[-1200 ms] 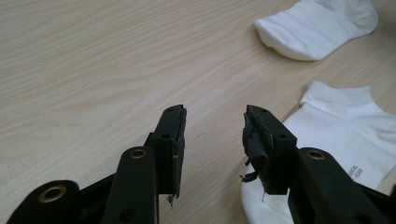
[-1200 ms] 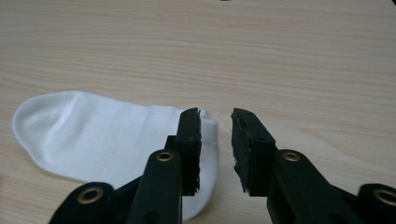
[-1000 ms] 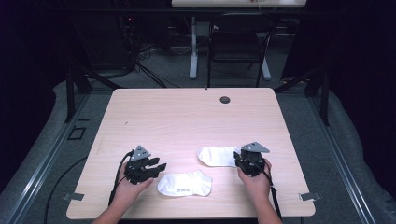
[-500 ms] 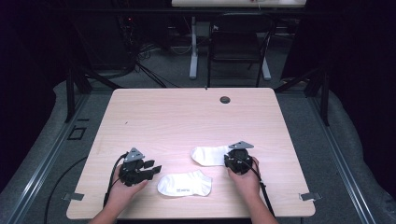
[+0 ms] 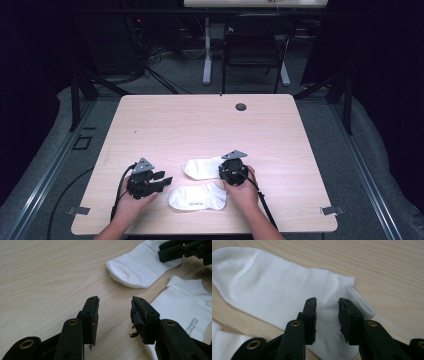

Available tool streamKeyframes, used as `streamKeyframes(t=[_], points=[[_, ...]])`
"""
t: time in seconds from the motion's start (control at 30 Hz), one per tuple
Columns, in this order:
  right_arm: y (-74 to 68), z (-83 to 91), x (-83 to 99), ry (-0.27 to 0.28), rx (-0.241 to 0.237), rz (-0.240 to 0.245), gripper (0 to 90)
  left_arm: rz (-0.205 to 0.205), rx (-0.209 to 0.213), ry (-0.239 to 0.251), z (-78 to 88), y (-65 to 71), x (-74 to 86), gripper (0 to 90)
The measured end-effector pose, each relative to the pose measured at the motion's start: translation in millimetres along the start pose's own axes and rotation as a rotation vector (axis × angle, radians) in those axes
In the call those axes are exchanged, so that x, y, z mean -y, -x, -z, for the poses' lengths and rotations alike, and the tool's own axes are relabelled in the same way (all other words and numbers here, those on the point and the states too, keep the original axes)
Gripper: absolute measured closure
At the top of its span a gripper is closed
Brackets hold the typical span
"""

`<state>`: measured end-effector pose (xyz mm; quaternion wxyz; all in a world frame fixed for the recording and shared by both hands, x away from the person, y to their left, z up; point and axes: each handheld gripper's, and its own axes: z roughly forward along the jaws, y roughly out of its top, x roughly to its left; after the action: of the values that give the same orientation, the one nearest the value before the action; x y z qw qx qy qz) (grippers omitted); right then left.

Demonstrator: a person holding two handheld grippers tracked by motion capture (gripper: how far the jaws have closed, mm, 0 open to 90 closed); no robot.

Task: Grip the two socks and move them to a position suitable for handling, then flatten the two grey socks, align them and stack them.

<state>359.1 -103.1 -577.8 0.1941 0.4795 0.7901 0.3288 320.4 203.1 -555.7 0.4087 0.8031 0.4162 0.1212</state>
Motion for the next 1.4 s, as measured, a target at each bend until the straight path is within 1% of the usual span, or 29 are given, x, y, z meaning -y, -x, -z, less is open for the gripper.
streamKeyframes(t=[0.1,0.13,0.17,0.2,0.23,0.3,0.33,0.37,0.4,0.43,0.53,0.57,0.6,0.67,0.73,0.8,0.83,0.9,0.93,0.97,1.0,1.03,1.1,1.13,1.27,1.33,1.37,1.4], points=[[-4.9,-2.5,-2.4,0.004,-0.017,0.000,64.9,-0.002,-0.005,-0.002,-0.2,0.1,0.0,57.4],[-5.5,-1.8,-3.1,0.005,-0.024,-0.005,64.7,0.007,-0.002,-0.001,-0.7,0.5,0.1,57.4],[-5.2,0.7,-3.8,0.016,-0.023,-0.004,64.5,0.000,-0.001,-0.005,-0.9,0.1,0.0,57.4],[-4.0,5.6,-4.8,0.042,-0.030,-0.012,63.2,0.000,-0.001,-0.004,-1.0,0.2,0.1,57.4],[-3.0,8.8,-5.6,0.055,-0.037,-0.019,62.3,0.008,-0.006,-0.001,-1.0,1.4,0.2,57.4],[0.0,15.1,-7.2,0.079,-0.054,-0.034,60.1,0.000,0.003,0.002,-0.7,1.6,-0.7,57.0],[1.5,17.6,-7.7,0.079,-0.057,-0.039,59.8,-0.004,0.005,0.002,-0.9,1.8,-1.5,56.6],[3.2,19.8,-8.2,0.073,-0.055,-0.031,59.7,-0.007,0.003,0.001,-1.5,1.8,-2.4,56.2],[4.1,21.3,-8.3,0.074,-0.050,-0.029,59.4,-0.001,0.002,0.002,-2.5,1.8,-3.6,55.7],[5.7,23.0,-8.8,0.062,-0.049,-0.020,59.1,-0.004,0.000,0.000,-3.4,0.9,-5.9,55.4],[10.4,24.7,-9.5,0.057,-0.041,-0.017,57.7,0.009,-0.004,0.005,-5.7,1.1,-12.8,55.6],[12.0,25.3,-9.4,0.063,-0.042,-0.021,57.3,0.000,-0.001,0.007,-6.3,0.6,-16.7,55.9],[14.0,26.2,-9.4,0.067,-0.045,-0.029,57.1,0.003,-0.002,0.016,-6.9,0.8,-18.7,56.3],[17.5,27.0,-9.0,0.067,-0.054,-0.036,56.9,0.012,0.006,0.015,-9.7,1.2,-24.3,56.5],[20.2,26.9,-9.0,0.063,-0.054,-0.044,56.8,-0.004,0.002,0.003,-15.5,1.5,-31.9,56.5],[25.0,26.6,-9.8,0.058,-0.058,-0.052,56.8,-0.001,0.010,-0.013,-23.2,0.3,-38.2,56.6],[26.8,26.7,-10.3,0.055,-0.057,-0.053,56.8,0.001,0.005,-0.017,-28.1,-0.4,-41.7,56.6],[31.3,25.9,-10.7,0.070,-0.063,-0.075,56.9,0.000,0.002,-0.028,-34.8,-0.5,-46.4,56.9],[33.7,26.1,-11.3,0.061,-0.069,-0.085,56.8,-0.004,0.000,-0.033,-37.3,-0.3,-48.2,56.9],[35.3,25.8,-11.5,0.059,-0.074,-0.093,56.9,0.000,0.002,-0.025,-41.8,0.3,-49.7,56.9],[37.6,24.9,-11.5,0.062,-0.068,-0.099,56.9,-0.003,0.006,-0.047,-44.7,0.8,-51.5,57.0],[39.5,24.1,-11.4,0.066,-0.064,-0.101,56.9,-0.020,-0.001,-0.054,-48.4,2.4,-53.1,57.0],[42.4,23.9,-11.3,0.060,-0.062,-0.109,56.8,-0.029,-0.004,-0.054,-51.0,5.0,-54.7,57.2],[43.0,23.4,-10.9,0.063,-0.057,-0.112,56.9,-0.029,0.002,-0.056,-52.4,6.6,-55.7,57.8],[45.4,21.5,-9.7,0.058,-0.049,-0.107,57.0,-0.047,0.006,-0.057,-58.3,16.3,-58.6,62.0],[44.8,20.7,-9.6,0.063,-0.049,-0.107,57.0,-0.048,-0.001,-0.077,-63.0,18.4,-57.7,62.9],[44.7,20.5,-9.6,0.063,-0.050,-0.107,57.0,-0.041,-0.016,-0.094,-66.0,18.8,-56.3,62.9],[44.7,20.4,-9.7,0.063,-0.051,-0.107,57.0,-0.046,-0.020,-0.108,-67.2,17.9,-55.6,62.6]])
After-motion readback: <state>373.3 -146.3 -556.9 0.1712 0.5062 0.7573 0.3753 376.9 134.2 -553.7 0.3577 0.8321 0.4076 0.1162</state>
